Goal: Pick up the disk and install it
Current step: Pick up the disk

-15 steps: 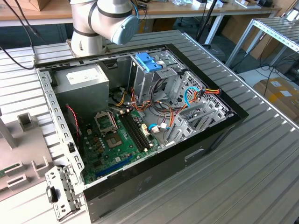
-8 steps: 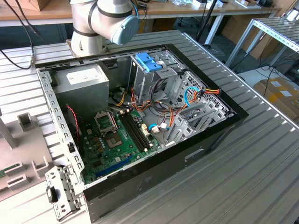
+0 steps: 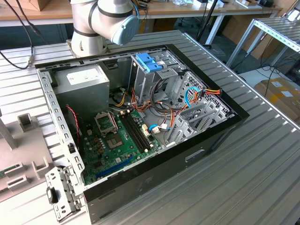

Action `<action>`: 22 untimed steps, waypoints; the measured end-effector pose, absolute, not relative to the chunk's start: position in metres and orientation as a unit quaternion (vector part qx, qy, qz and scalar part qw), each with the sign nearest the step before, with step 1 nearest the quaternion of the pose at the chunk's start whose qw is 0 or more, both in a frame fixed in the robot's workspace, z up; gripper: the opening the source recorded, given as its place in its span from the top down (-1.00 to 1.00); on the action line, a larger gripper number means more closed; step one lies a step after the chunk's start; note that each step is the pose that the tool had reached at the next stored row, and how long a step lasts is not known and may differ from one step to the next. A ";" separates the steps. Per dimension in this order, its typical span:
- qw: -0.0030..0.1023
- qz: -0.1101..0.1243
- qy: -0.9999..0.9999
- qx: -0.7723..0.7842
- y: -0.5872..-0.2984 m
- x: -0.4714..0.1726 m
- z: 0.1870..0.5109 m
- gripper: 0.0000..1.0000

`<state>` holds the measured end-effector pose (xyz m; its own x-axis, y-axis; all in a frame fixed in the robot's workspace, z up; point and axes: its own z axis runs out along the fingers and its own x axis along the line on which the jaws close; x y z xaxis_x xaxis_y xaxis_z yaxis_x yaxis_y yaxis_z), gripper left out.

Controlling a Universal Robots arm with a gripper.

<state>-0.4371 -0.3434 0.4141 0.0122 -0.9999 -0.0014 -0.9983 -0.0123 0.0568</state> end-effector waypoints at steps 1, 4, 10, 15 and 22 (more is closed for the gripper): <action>0.020 -0.020 -0.702 0.711 -0.343 -0.437 0.417 0.26; 0.020 -0.020 -0.702 0.711 -0.343 -0.437 0.420 0.26; 0.020 -0.020 -0.702 0.711 -0.343 -0.437 0.430 0.26; 0.020 -0.020 -0.702 0.711 -0.343 -0.437 0.436 0.26; 0.020 -0.020 -0.702 0.711 -0.343 -0.437 0.445 0.26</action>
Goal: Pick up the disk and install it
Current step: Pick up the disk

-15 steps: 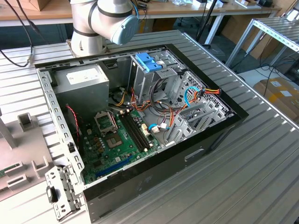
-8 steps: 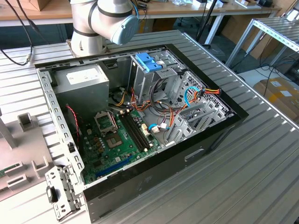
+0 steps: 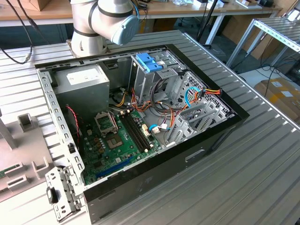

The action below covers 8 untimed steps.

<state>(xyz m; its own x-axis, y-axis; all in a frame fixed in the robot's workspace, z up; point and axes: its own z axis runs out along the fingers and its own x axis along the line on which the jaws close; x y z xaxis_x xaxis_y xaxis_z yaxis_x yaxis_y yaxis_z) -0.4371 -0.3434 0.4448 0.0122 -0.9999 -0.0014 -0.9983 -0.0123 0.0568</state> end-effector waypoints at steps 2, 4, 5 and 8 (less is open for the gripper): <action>0.020 -0.020 -0.702 0.711 -0.343 -0.437 0.448 0.26; 0.020 -0.020 -0.702 0.711 -0.343 -0.437 0.451 0.26; 0.020 -0.020 -0.702 0.711 -0.343 -0.437 0.452 0.26; 0.020 -0.020 -0.702 0.711 -0.343 -0.437 0.456 0.26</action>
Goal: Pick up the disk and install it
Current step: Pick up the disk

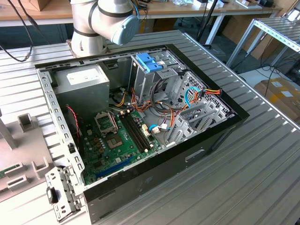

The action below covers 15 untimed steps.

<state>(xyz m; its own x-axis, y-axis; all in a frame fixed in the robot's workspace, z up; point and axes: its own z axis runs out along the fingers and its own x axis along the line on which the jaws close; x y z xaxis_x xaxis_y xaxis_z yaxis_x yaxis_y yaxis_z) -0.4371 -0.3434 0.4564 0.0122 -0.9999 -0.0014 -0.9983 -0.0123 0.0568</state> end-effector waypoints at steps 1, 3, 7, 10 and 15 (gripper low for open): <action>0.020 -0.020 -0.702 0.711 -0.343 -0.437 0.458 0.26; 0.020 -0.020 -0.702 0.711 -0.343 -0.437 0.460 0.26; 0.020 -0.020 -0.702 0.711 -0.343 -0.437 0.467 0.26; 0.020 -0.020 -0.702 0.711 -0.343 -0.437 0.471 0.26; 0.020 -0.020 -0.702 0.711 -0.343 -0.437 0.480 0.26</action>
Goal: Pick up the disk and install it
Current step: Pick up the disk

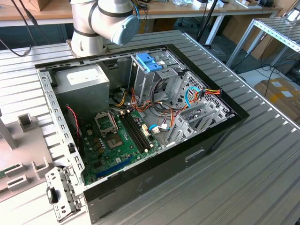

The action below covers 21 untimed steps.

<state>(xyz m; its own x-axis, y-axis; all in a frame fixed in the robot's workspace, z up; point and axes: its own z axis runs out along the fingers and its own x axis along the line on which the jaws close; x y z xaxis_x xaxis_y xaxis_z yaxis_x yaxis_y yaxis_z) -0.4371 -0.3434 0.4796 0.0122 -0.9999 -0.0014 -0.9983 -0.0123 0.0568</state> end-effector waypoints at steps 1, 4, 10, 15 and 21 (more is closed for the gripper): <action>0.020 -0.020 -0.702 0.711 -0.343 -0.437 0.481 0.26; 0.020 -0.020 -0.702 0.711 -0.343 -0.437 0.485 0.26; 0.020 -0.020 -0.702 0.711 -0.343 -0.437 0.492 0.26; 0.020 -0.020 -0.702 0.711 -0.343 -0.437 0.499 0.26; 0.020 -0.020 -0.702 0.711 -0.343 -0.437 0.505 0.26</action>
<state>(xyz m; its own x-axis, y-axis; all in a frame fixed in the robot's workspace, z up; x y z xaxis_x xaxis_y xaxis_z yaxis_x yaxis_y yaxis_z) -0.4371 -0.3434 0.5052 0.0122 -0.9999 -0.0013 -0.9983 -0.0123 0.0569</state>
